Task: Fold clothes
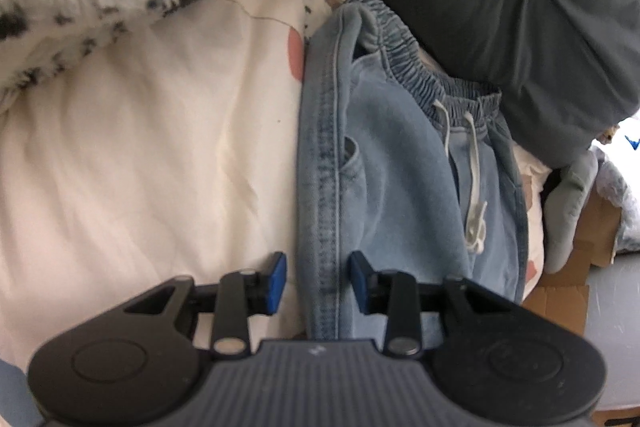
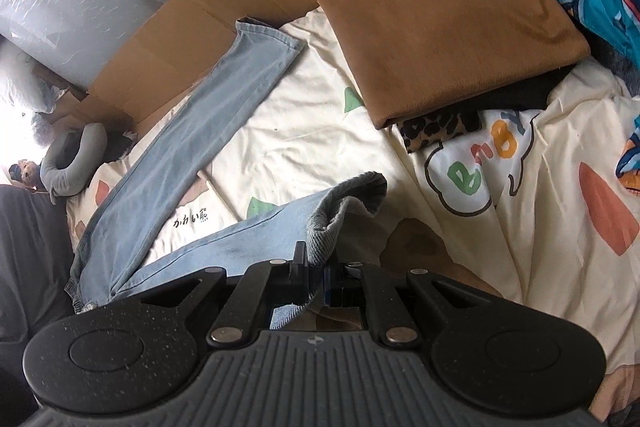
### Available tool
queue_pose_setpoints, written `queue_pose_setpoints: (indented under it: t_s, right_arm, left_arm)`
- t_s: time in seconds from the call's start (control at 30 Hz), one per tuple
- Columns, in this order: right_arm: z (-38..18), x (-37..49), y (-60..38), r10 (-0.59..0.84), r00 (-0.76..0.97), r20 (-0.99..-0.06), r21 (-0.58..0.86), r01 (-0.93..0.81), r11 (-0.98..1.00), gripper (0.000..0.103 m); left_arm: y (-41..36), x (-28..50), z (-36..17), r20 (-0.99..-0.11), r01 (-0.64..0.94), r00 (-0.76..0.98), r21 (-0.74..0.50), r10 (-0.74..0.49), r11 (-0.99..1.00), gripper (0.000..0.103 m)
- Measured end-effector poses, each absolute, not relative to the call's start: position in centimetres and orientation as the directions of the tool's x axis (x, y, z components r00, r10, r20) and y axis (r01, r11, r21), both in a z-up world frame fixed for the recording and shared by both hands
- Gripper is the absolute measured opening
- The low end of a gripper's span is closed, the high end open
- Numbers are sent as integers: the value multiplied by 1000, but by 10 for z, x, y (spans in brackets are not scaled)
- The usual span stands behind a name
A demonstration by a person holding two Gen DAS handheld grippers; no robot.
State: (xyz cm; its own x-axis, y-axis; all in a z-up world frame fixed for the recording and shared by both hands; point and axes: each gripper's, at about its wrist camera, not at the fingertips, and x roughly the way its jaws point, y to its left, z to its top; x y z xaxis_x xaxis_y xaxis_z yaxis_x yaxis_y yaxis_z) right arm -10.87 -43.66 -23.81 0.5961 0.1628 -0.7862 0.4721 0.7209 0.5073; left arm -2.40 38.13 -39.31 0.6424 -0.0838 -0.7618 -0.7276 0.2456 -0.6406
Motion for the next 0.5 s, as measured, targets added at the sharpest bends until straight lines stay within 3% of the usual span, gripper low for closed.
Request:
queue_pose_setpoints:
  t_s: [0.1,0.13,0.17,0.5]
  right_arm:
    - [-236,-109,-435,160,594,-789,503,472,724,5]
    - [-236,-110,-435,159,592,-790,501,474,724,5]
    - [-236,-110,-435,158,590,-792,499,475,725,5]
    - [-240,-120,-429,137,528,-838,441,509,739,5]
  left_arm:
    - [382,-19,-397,-761,-724,641,-642,-98,252,35]
    - [382,-16,-398,-764,-724,637,-638,-100,262,28]
    - [383,-12,-399,-770,-725,630,-631,-106,276,14]
    - [380,0,-366,-855,-732,514,-477,-64,487,12]
